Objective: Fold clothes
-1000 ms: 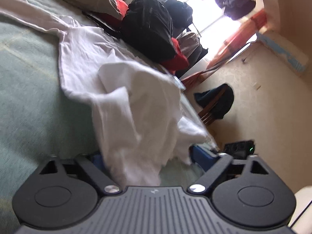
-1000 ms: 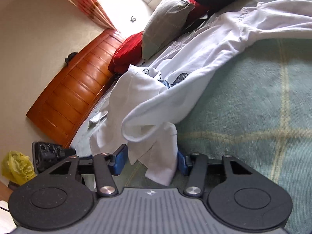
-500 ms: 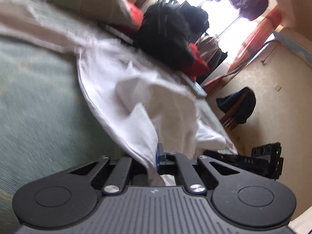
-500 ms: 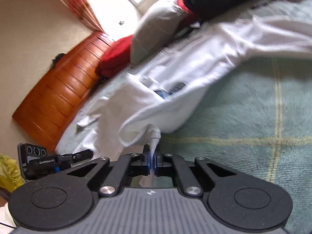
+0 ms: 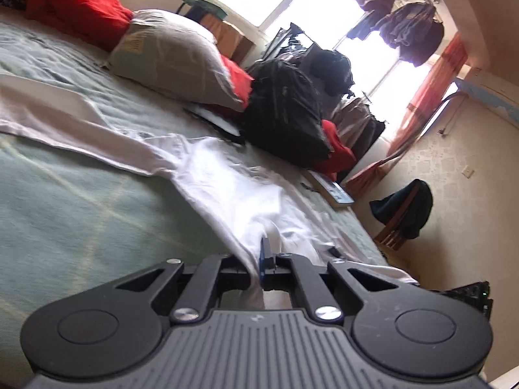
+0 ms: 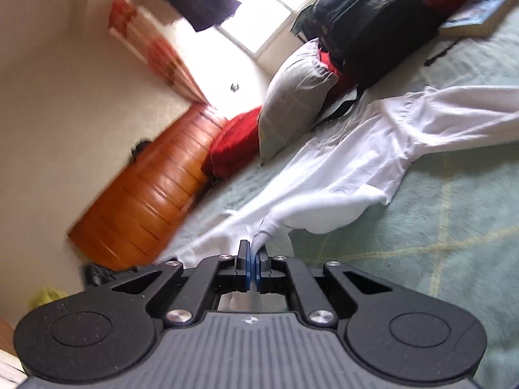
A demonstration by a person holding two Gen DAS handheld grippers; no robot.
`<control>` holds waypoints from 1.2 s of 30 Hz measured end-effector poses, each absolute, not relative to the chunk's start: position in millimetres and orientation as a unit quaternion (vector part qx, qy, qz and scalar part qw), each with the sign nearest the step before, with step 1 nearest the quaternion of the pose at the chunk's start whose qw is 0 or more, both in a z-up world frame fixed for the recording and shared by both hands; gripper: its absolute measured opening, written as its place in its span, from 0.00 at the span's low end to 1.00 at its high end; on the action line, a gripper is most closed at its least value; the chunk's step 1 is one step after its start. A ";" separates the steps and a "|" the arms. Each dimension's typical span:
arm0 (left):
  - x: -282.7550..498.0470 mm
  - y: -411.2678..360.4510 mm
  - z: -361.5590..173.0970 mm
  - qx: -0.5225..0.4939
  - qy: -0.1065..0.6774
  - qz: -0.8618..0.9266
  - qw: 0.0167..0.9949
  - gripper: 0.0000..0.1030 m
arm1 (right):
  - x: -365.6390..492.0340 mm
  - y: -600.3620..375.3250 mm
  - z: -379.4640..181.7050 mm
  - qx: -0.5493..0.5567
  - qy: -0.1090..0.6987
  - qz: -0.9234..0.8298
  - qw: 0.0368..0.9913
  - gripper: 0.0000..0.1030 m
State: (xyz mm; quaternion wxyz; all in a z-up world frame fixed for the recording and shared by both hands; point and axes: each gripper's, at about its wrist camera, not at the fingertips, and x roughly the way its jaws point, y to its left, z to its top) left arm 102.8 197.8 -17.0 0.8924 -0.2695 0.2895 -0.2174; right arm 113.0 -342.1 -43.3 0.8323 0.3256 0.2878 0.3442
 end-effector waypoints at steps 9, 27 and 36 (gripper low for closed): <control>114.7 212.2 -70.3 -0.298 0.358 -0.183 0.866 0.12 | 116.0 -359.8 -98.9 0.336 0.394 0.271 0.812 0.10; 91.2 197.1 -60.0 -0.250 0.340 -0.208 0.882 0.00 | 125.6 -333.2 -86.8 0.337 0.334 0.305 0.826 0.08; 72.4 213.0 -1.9 -0.230 0.296 -0.230 0.898 0.00 | 100.6 -341.9 -36.8 0.311 0.278 0.374 0.829 0.07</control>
